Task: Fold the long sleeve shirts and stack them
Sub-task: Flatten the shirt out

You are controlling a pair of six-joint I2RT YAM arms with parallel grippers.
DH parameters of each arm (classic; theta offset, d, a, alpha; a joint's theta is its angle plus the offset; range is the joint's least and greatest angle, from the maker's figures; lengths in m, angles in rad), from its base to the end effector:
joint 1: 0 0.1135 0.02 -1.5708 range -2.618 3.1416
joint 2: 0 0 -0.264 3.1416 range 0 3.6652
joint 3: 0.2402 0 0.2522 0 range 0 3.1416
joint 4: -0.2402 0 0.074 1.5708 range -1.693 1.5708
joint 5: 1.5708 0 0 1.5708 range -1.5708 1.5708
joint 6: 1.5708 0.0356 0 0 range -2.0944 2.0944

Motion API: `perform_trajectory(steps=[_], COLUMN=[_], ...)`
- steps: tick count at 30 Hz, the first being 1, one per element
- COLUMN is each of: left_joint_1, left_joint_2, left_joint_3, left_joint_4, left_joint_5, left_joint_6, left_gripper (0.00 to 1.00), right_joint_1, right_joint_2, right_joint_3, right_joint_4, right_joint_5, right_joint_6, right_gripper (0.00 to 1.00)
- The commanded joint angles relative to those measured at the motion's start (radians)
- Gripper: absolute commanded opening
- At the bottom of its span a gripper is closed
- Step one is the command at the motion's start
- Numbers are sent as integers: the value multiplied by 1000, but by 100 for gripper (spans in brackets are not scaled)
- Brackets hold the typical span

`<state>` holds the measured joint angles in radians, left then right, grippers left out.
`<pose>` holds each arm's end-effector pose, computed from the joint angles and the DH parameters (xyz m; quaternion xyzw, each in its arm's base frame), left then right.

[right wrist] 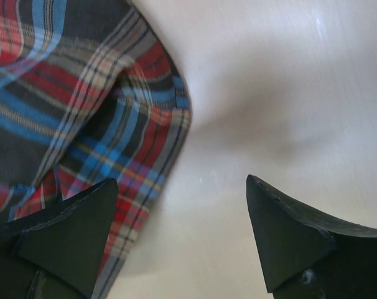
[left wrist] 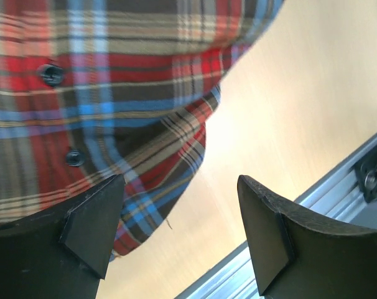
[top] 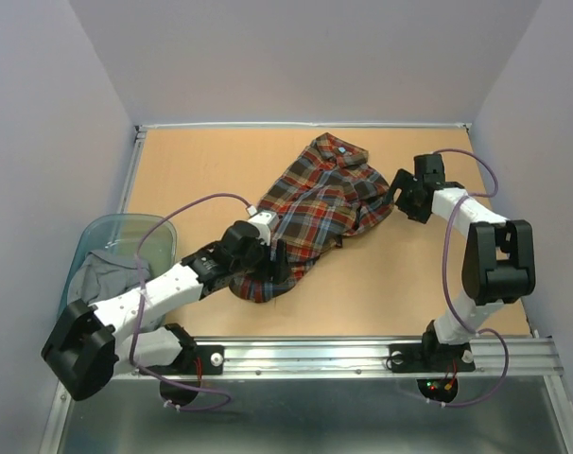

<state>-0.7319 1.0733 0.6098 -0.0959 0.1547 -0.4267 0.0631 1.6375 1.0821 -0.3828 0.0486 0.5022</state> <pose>0.1693 -0.1594 0.2317 0.1696 0.8564 -0.3210 0.3672 0.3416 0.0198 0.2104 0.2143 0.9257 0.0645 0.3051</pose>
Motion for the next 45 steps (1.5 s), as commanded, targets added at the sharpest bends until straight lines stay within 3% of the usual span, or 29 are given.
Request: perform_trajectory(steps=[1, 7, 15, 16, 17, 19, 22, 24, 25, 27, 29, 34, 39, 45], left_joint_1=[-72, -185, -221, -221, -221, -221, -219, -218, -206, -179, -134, -25, 175, 316], left_joint_2=[71, 287, 459, 467, 477, 491, 501, 499, 499, 493, 484, 407, 376, 398], left_joint_3=[57, 151, 208, 205, 199, 185, 176, 166, 160, 148, 143, 119, 117, 198], left_joint_4=[44, 45, 22, 16, 15, 16, 13, 12, 9, 5, 1, -11, 30, 61], left_joint_5=[11, 11, 11, -422, -441, -486, -515, -556, -581, -586, -598, -604, -532, -442], left_joint_6=[11, 11, 11, 17, -24, -32, -37, -44, -50, -72, -89, -121, -93, -90], left_gripper=[84, 84, 84, 84, 74, 65, 54, 36, 28, 22, 10, 2, 0, 0], right_joint_1=[-39, -40, -34, -26, -22, -5, 14, 17, 15, 15, 15, 1, -3, -2], right_joint_2=[77, 203, 275, 278, 281, 283, 275, 257, 246, 204, 162, -37, -203, -454], right_joint_3=[93, 117, 108, 105, 104, 101, 101, 98, 93, 76, 61, 9, -40, -171], right_joint_4=[134, 212, 288, 291, 297, 301, 306, 308, 309, 306, 306, 256, 109, 10], right_joint_5=[-42, -90, -167, -171, -182, -185, -182, -178, -165, -116, -84, 71, 158, 192], right_joint_6=[12, -60, -99, -103, -111, -113, -111, -97, -90, -79, -76, -39, 12, 59], right_gripper=[88, 86, 73, 69, 68, 61, 42, 27, 12, 1, 0, 1, 1, 0])
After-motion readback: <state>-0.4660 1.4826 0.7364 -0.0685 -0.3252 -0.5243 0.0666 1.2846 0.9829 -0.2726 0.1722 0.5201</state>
